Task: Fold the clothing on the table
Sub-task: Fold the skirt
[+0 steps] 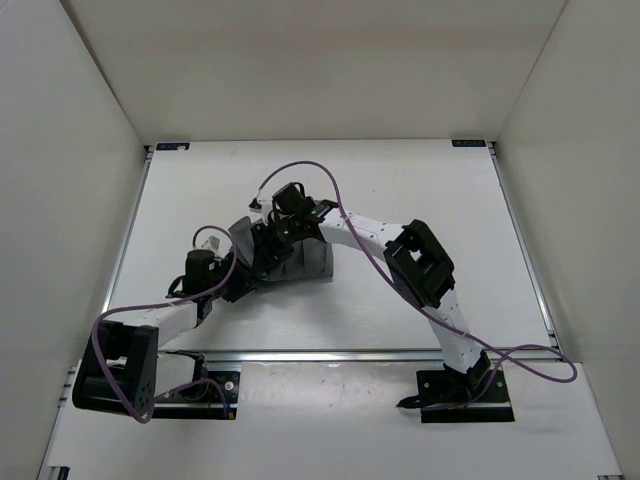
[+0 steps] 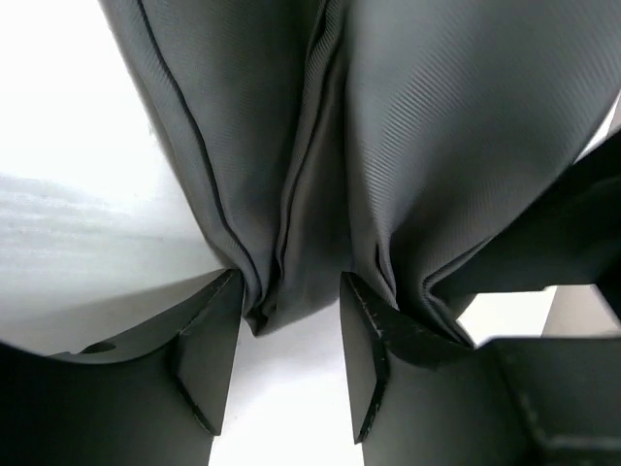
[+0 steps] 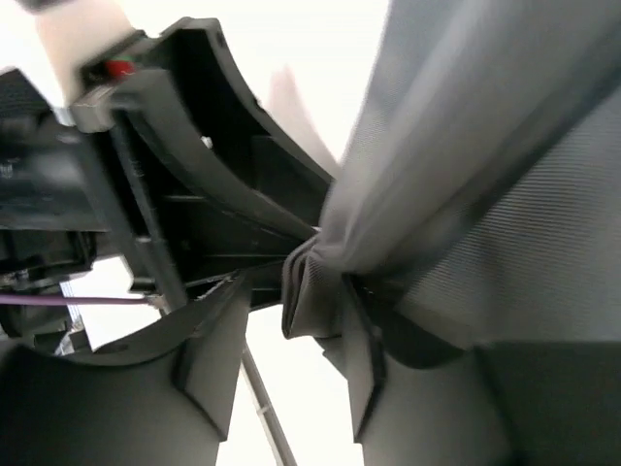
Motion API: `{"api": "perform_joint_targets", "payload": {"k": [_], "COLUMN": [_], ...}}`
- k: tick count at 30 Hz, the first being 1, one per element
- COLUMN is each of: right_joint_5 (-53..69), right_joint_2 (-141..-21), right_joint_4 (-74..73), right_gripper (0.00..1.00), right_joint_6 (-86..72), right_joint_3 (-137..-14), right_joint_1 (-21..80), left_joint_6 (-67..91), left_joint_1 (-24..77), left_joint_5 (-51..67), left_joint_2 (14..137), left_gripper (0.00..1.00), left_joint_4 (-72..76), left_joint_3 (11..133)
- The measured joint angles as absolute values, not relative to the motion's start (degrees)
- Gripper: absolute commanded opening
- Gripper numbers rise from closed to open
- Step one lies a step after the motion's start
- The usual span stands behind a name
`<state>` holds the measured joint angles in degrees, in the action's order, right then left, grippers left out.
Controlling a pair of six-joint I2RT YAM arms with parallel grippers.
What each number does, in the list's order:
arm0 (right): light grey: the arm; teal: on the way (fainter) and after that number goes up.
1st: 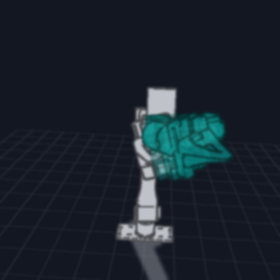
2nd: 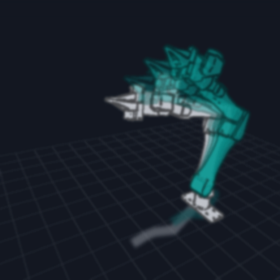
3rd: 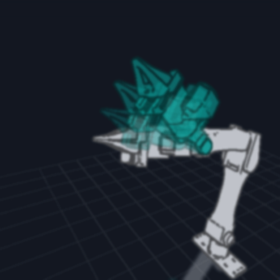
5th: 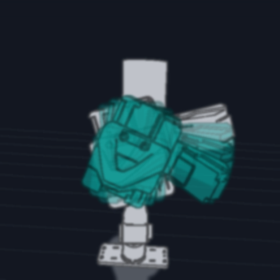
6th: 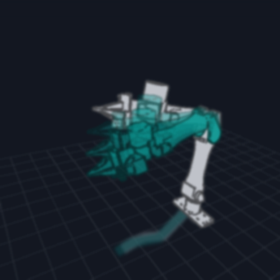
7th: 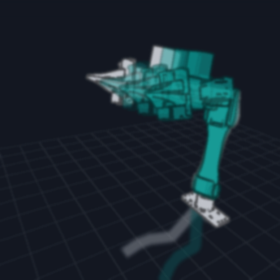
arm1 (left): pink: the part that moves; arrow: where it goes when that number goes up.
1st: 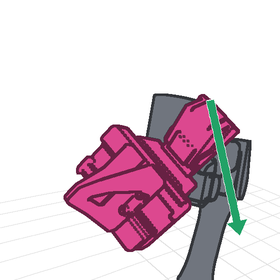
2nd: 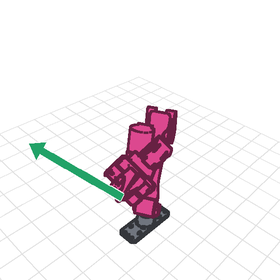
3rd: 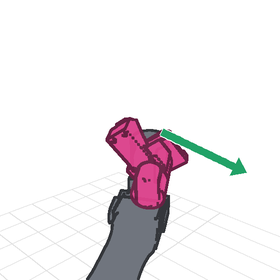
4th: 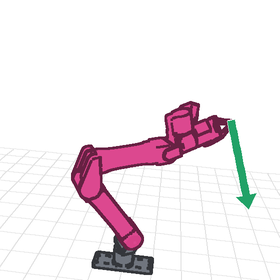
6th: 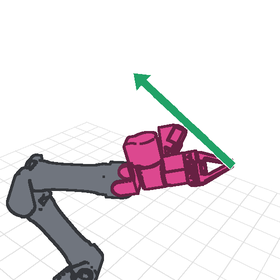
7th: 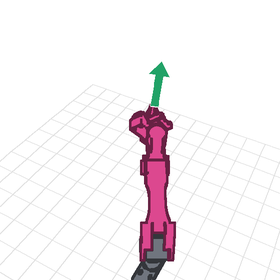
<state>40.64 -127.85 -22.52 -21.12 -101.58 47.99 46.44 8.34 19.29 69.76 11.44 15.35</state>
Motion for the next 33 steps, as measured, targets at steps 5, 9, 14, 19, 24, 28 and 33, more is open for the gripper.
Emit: {"api": "perform_joint_targets", "payload": {"k": [5,9,14,19,24,28,33], "right_joint_5": [41.6,42.0,39.8,35.9,32.8,33.7,32.9], "right_joint_2": [-120.0,-103.0,-84.2,-74.3,-74.6,-83.2,-96.8], "right_joint_4": [-17.8,-10.9,-3.7,-1.2,-0.7,1.6,3.3], "right_gripper": [0.45,0.46,0.51,0.50,0.17,0.40,0.56], "right_joint_6": [-20.0,-22.0,-23.1,-23.4,-22.3,-22.2,-22.3], "right_joint_3": [-95.0,-80.7,-68.6,-60.1,-56.2,-57.9,-59.7], "right_joint_1": [47.7,46.1,40.3,33.8,31.1,30.0,26.9], "left_joint_6": [46.3,46.4,46.3,45.2,46.0,50.5,55.5], "left_joint_1": [8.0,7.6,6.8,6.7,6.9,7.2,11.3], "left_joint_5": [18.6,15.8,13.7,12.6,12.5,13.6,14.2], "left_joint_2": [64.7,56.1,44.0,37.3,33.3,34.2,44.7], "left_gripper": [0.58,0.59,0.62,0.61,0.56,0.51,0.52], "left_joint_4": [7.0,1.6,-6.0,-14.2,-15.9,-9.5,1.5], "left_joint_3": [15.3,15.4,15.9,19.2,18.9,14.9,13.9]}}
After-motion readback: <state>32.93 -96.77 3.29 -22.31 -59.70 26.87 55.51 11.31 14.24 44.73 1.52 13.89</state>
